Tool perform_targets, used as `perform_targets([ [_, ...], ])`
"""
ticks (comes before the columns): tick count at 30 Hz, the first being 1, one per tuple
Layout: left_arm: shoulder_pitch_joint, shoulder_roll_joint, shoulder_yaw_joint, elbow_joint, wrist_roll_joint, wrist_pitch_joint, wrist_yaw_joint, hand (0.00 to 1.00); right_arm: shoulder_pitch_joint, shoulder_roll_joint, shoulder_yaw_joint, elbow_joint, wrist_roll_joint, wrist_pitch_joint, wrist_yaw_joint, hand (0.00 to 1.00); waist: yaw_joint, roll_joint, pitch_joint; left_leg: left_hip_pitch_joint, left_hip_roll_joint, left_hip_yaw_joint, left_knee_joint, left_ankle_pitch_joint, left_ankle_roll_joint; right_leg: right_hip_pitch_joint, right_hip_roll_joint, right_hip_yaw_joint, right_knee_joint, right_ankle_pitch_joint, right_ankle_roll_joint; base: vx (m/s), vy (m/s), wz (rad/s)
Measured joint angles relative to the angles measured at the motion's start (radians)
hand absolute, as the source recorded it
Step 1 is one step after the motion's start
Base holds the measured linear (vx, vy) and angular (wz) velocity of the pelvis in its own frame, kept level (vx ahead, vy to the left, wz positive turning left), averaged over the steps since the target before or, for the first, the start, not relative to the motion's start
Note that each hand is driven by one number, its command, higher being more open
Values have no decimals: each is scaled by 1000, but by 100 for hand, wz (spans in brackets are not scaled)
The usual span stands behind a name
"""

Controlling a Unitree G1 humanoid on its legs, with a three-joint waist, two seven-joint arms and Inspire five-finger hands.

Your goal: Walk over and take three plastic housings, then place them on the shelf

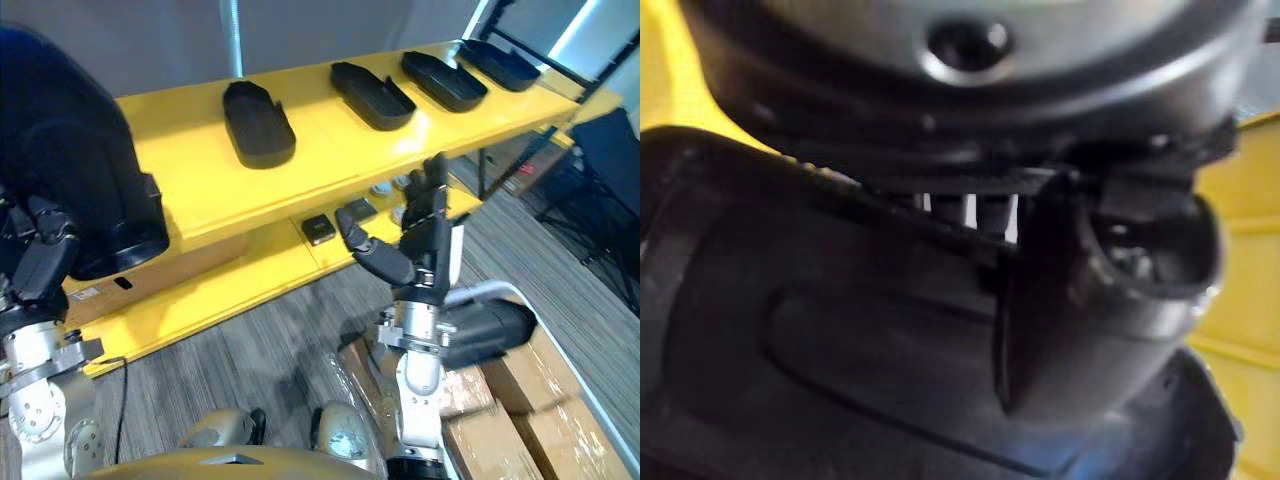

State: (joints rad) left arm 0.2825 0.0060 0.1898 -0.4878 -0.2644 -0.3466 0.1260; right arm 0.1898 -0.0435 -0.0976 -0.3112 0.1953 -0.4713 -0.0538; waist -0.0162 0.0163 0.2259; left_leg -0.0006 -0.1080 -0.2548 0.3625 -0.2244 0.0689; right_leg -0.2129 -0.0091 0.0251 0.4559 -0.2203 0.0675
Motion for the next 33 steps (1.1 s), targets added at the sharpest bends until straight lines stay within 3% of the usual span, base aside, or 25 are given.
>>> perform_targets([
  [1, -7, 3, -21, -1, 0, -1, -5, 0, 3, -15, -21, -32, -7, -5, -6, 100, -9, -11, -7, 21, -19, -17, 4, -9, -15, 5, -7, 15, -52, 37, 11, 485, -84, 163],
  [2, -6, 10, -34, -6, 1, -1, -8, 0, 1, -35, -31, -67, -6, -13, -12, 100, -10, -43, -31, 43, -48, -15, 19, -29, -48, 23, -32, 4, -142, 177, -10, 431, -100, 110],
  [3, -6, 15, -34, -11, 2, -2, -8, 0, -1, -43, -30, -84, -6, -19, -12, 100, -9, -65, -45, 45, -62, -3, 33, -49, -72, 29, -50, -1, -172, 255, -17, 442, -134, 88],
  [4, 0, -11, -35, -10, 3, -1, -7, 0, -25, -83, -30, -94, -6, -35, -12, 100, 1, -30, -64, 38, -22, 32, 79, -95, -101, 67, -36, -47, -194, 227, -26, 412, -128, 58],
  [5, 4, -15, -35, -11, 3, -1, -7, 0, -43, -106, -31, -99, -3, -35, -10, 100, 7, -12, -73, 28, 8, 67, 106, -109, -121, 92, -20, -67, -225, 233, -34, 438, -122, 67],
  [6, 2, -15, -32, -11, 1, 3, -9, 0, -61, -128, -37, -99, 14, -34, 3, 100, 13, -10, -73, 9, 32, 109, 151, -117, -130, 134, -14, -86, -273, 230, -40, 319, -68, 59],
  [7, 2, -14, -32, -11, 0, 3, -14, 0, -67, -133, -43, -98, 23, -34, 14, 100, 14, -11, -71, -6, 52, 136, 174, -127, -116, 155, -14, -95, -292, 230, -41, 249, -61, 75],
  [9, 1, -10, -17, -10, 0, 4, -33, 0, -100, -132, -89, -91, 63, -33, 68, 100, 12, -15, -67, -44, 189, 245, 137, -153, -116, 174, -21, -150, -308, 225, -48, 155, -45, 76],
  [10, -2, -11, -14, -7, -1, 4, -38, 0, -103, -132, -106, -90, 67, -33, 82, 100, 8, -11, -65, -45, 229, 276, 99, -146, -121, 180, -24, -170, -309, 224, -49, 83, 29, 82],
  [11, -13, -11, -8, 10, -5, 3, -50, 0, -100, -130, -144, -86, 74, -30, 104, 100, 0, -5, -63, -39, 290, 350, 22, -63, -155, 192, -37, -202, -309, 219, -44, 74, 126, 73],
  [12, -17, -10, -8, 33, -5, 3, -54, 0, -95, -126, -164, -81, 91, -14, 121, 100, -1, -19, -65, -13, 254, 369, -17, -21, -136, 203, -69, -217, -304, 215, -39, 61, 147, 66],
  [15, -20, -7, 5, 54, -8, 4, -44, 0, -97, -126, -219, -98, 105, -11, 167, 100, -14, -23, -67, 13, 185, 356, -79, 9, -116, 232, -131, -228, -333, 213, -23, 36, 196, 40],
  [18, -33, 3, 14, 53, -7, 18, -55, 0, -94, -113, -237, -105, 105, 11, 192, 100, -16, -24, -68, 21, 151, 352, -126, 30, -108, 250, -154, -242, -381, 233, 7, -6, 83, 16],
  [23, -42, 27, 13, 52, 2, 60, -149, 0, -83, -68, -225, -112, 93, 52, 203, 100, -20, -22, -74, 24, 144, 342, -159, 43, -112, 267, -163, -254, -409, 236, 11, -21, 3, 11],
  [28, -43, 44, 12, 46, -44, 159, -289, 0, -76, -70, -202, -112, 89, 100, 223, 100, -19, -14, -75, 6, 159, 345, -93, 24, -117, 259, -146, -223, -408, 241, 16, -22, -1, -14],
  [29, -42, 44, 7, 46, -86, 206, -315, 0, -76, -74, -186, -112, 92, 120, 223, 100, -18, -14, -75, 12, 162, 363, -85, 19, -117, 255, -143, -196, -407, 245, 21, -60, 21, -44],
  [33, -47, 44, -48, 50, -175, 310, -266, 0, -55, -77, -160, -112, 106, 123, 219, 100, -35, -3, -71, 29, 165, 431, -88, 5, -100, 234, -134, -123, -408, 264, 32, -98, 28, -51],
])
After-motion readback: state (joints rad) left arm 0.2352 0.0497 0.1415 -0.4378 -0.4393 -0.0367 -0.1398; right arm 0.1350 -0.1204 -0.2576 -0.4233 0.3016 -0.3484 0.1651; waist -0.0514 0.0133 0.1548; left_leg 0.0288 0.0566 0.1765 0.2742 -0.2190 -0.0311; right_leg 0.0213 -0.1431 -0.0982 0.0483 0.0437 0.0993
